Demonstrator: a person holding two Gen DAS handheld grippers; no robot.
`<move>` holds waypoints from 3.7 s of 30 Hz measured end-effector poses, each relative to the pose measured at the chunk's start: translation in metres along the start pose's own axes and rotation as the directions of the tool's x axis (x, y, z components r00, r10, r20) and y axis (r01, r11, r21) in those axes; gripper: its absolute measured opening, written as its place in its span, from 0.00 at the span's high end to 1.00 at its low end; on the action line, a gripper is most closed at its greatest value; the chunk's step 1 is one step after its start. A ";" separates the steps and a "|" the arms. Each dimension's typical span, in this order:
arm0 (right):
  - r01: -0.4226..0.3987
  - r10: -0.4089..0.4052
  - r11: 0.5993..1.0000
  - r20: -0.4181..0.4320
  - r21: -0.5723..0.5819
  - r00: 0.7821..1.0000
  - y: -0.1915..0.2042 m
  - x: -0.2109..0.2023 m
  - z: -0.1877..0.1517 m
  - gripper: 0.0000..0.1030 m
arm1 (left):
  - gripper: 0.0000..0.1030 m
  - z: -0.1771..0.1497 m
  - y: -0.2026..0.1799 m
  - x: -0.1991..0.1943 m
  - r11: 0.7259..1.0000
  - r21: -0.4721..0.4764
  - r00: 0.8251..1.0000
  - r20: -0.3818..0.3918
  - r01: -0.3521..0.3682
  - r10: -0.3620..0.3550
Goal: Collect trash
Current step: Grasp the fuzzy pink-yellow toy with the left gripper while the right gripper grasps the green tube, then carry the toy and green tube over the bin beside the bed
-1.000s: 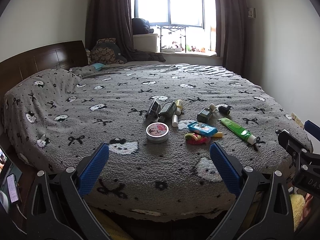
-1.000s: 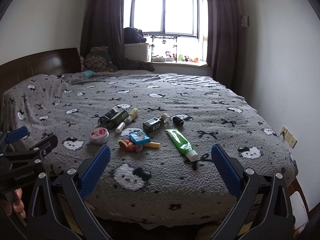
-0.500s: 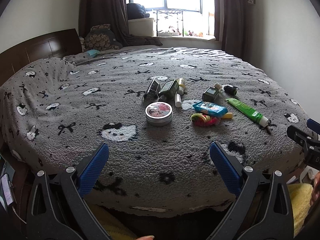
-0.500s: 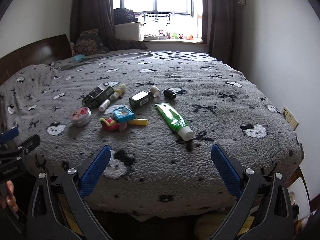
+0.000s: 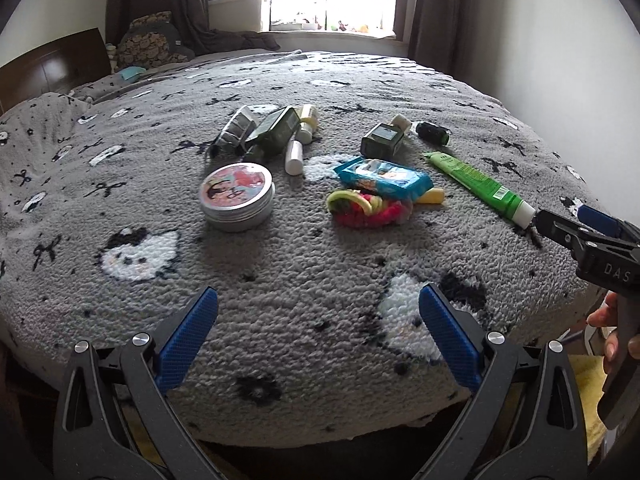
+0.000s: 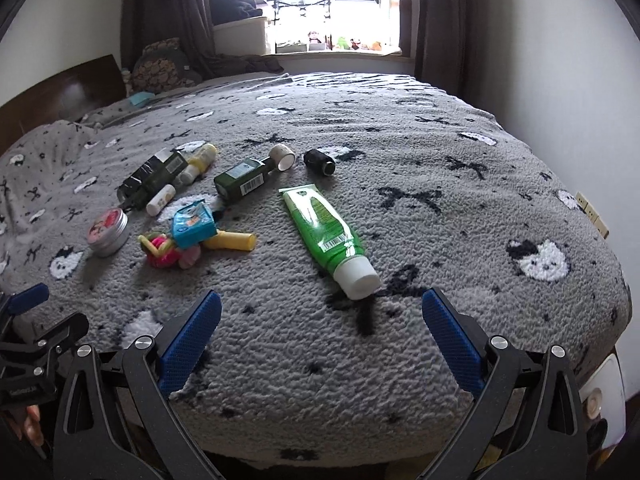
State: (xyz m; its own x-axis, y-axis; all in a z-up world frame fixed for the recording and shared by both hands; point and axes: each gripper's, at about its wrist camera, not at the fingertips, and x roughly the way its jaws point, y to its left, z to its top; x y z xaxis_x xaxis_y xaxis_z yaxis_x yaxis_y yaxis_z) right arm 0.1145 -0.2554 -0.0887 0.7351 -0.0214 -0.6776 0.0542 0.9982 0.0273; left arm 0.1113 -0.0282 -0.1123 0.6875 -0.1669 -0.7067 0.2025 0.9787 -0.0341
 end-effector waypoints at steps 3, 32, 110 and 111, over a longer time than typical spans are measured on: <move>-0.010 0.010 0.999 0.000 -0.041 1.000 -0.001 0.020 0.011 0.03 | 0.08 0.008 -0.008 0.024 1.000 0.014 1.000 -0.026 0.013 -0.013; -0.039 0.025 0.994 -0.129 -0.104 0.991 -0.013 0.090 0.021 0.57 | 0.33 0.038 -0.035 0.094 0.994 0.087 0.996 -0.077 0.060 -0.053; -0.334 0.247 0.939 -0.509 -0.086 0.825 0.059 0.024 -0.219 0.84 | 0.31 -0.219 -0.036 0.049 0.982 0.071 0.860 -0.497 0.176 -0.118; -0.333 0.245 0.939 -0.511 -0.087 0.824 0.060 0.026 -0.219 0.84 | 0.31 -0.221 -0.036 0.050 0.982 0.073 0.857 -0.502 0.176 -0.116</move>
State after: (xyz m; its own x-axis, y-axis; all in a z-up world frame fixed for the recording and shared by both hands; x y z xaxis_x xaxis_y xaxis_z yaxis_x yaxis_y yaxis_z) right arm -0.0115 -0.1836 -0.2656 0.2738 0.2558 -0.9271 -0.2524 0.9493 0.1874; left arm -0.0159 -0.0454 -0.3021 0.2153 -0.1967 -0.9565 0.3705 0.9227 -0.1064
